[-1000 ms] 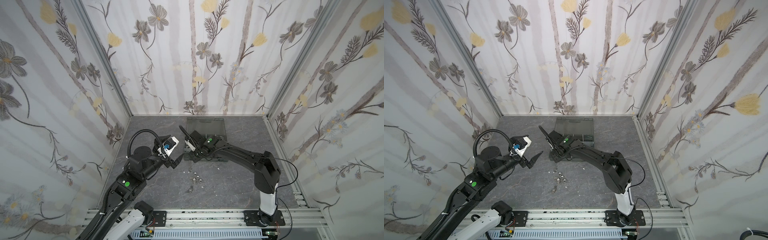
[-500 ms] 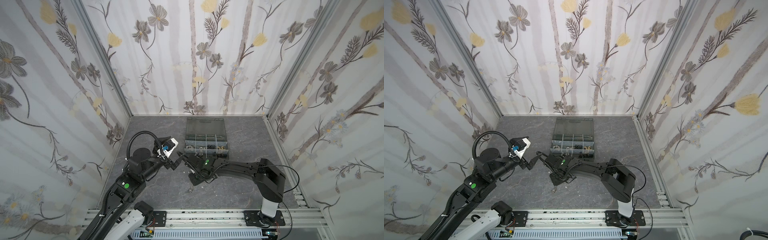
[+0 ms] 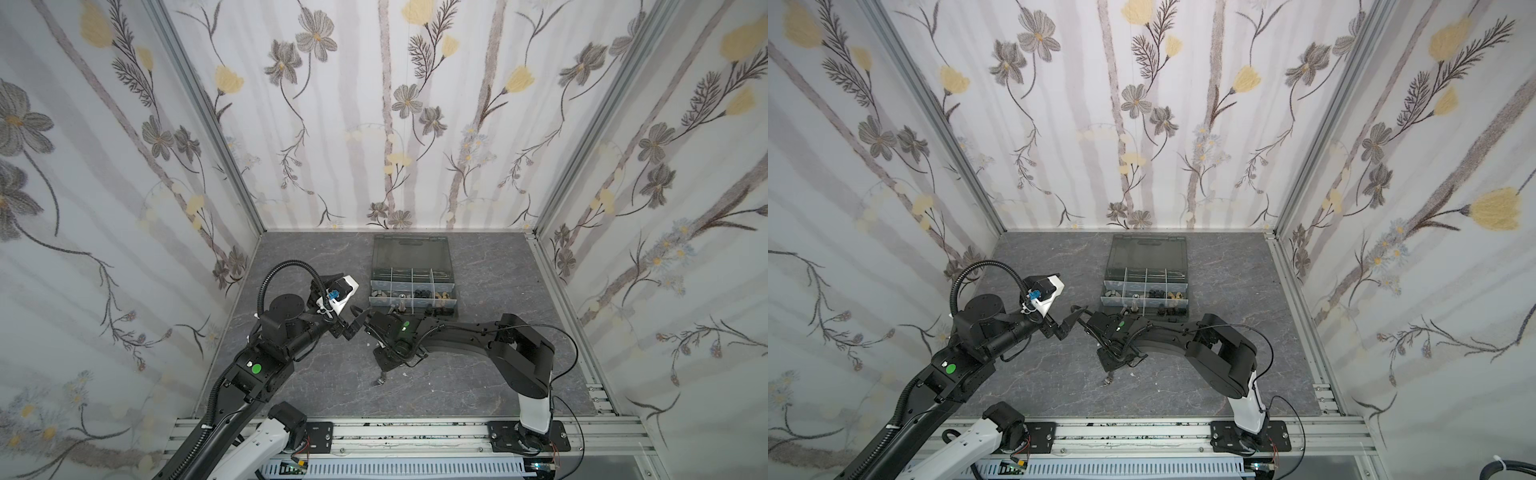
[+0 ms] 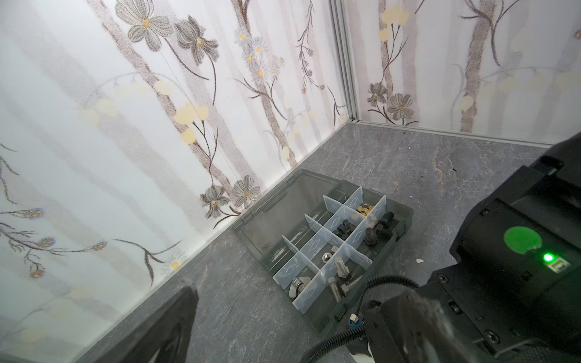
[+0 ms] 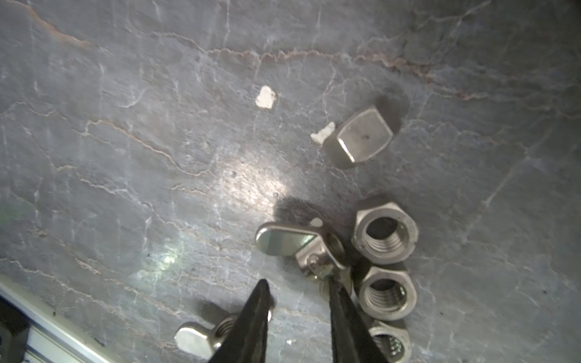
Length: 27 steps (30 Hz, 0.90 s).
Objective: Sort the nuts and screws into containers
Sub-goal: 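Move the open right gripper back down over the loose pile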
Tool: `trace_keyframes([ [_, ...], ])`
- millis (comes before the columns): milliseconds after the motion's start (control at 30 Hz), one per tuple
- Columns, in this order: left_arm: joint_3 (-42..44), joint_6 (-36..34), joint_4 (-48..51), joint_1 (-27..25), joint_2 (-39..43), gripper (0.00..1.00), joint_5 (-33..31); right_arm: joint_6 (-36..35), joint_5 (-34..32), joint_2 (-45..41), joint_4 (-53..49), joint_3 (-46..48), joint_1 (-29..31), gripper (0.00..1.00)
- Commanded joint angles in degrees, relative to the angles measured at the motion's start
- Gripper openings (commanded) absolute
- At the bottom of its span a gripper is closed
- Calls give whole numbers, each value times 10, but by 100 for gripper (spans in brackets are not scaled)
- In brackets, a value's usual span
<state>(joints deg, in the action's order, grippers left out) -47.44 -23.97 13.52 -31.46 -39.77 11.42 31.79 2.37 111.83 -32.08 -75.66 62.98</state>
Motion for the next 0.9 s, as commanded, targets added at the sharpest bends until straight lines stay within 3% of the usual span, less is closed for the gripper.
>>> trace_keyframes([
  [0, -5, 1, -17, 0, -3, 100, 8, -6, -8, 6, -4, 1, 0, 33],
  [500, -6, 0, -23, 1, -9, 100, 10, -26, -7, 20, -14, -14, 0, 16],
  [867, 3, 2, -33, 0, -8, 100, 13, -75, -51, -3, -63, -66, -1, 29],
])
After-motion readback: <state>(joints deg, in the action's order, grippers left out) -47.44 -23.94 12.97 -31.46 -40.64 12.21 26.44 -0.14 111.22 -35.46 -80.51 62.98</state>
